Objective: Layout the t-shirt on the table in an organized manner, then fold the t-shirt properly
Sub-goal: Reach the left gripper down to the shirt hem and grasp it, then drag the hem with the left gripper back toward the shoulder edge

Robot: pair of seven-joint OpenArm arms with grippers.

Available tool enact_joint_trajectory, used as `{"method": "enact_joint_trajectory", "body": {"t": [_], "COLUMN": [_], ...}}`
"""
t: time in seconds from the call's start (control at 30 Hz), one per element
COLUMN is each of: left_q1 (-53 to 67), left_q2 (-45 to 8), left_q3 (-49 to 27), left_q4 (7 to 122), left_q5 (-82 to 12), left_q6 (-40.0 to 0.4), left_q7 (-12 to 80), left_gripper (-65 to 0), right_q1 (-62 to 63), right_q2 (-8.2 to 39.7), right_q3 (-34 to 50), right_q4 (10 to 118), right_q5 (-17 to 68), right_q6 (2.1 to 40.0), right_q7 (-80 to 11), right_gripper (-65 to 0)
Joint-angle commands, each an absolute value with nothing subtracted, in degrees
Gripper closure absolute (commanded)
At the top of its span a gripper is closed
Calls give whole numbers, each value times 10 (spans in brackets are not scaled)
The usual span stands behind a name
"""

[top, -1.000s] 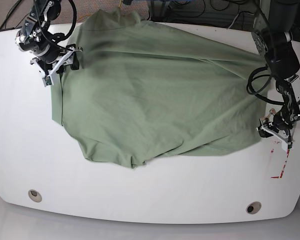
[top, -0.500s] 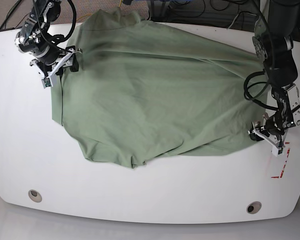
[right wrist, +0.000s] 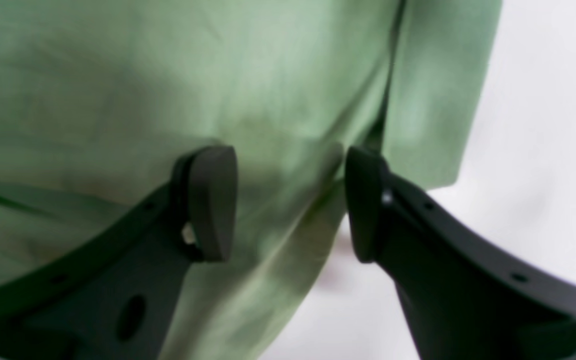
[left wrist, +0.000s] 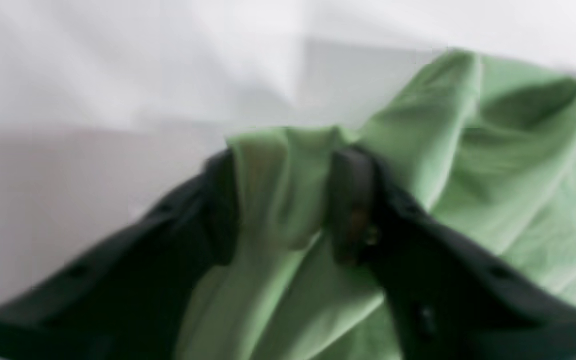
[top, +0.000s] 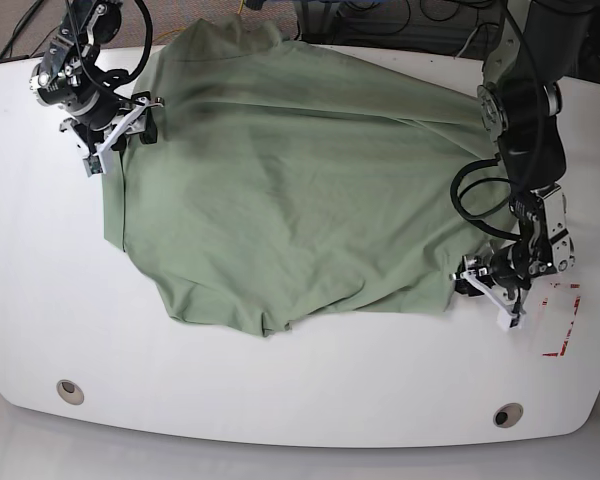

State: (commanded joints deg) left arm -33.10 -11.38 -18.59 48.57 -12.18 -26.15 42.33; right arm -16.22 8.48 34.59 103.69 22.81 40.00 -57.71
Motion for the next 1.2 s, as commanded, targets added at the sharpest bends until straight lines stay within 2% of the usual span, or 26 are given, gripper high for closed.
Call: {"method": "enact_joint_trajectory", "body": {"t": [0.07, 0.1, 0.27, 0.57, 0.63, 0.77, 0.97, 1.13, 1.17, 1.2], "left_q1": [-331, -331, -327, -330, -327, -316, -262, -197, -184, -166], "left_q2": [-114, -114, -118, -143, -153, -164, -177, -184, -184, -184], "left_q3": [-186, -187, -188, -188, -188, -190, -241, -250, -254, -262], "left_q4": [499, 507, 560, 564, 564, 564, 605, 680, 696, 716], "left_q5": [-123, -123, -120, -120, -120, -122, -123, -124, -124, -124], "left_q6": [-262, -262, -262, -262, -262, -262, -276, -383, -400, -400], "left_q7": [424, 424, 425, 461, 462, 461, 463, 503, 514, 523], "left_gripper": [-19, -15, -13, -19, -43, -135, -232, -322, -332, -340], "right_q1": [-162, -162, -162, -157, -155, -153, -148, -136, -131, -128], "right_q2": [85, 85, 85, 85, 85, 85, 85, 85, 85, 85], "right_q3": [346, 346, 347, 347, 347, 346, 346, 346, 346, 346], "right_q4": [1037, 1037, 1037, 1037, 1037, 1037, 1040, 1040, 1040, 1040], "right_q5": [228, 228, 228, 228, 226, 227, 227, 227, 227, 227], "right_q6": [400, 400, 400, 400, 400, 400, 400, 400, 400, 400], "right_q7": [-577, -577, -577, -576, -576, -576, -576, -576, -576, -576], "right_gripper": [-335, -335, -335, -335, -335, -336, -339, -339, -339, -339]}}
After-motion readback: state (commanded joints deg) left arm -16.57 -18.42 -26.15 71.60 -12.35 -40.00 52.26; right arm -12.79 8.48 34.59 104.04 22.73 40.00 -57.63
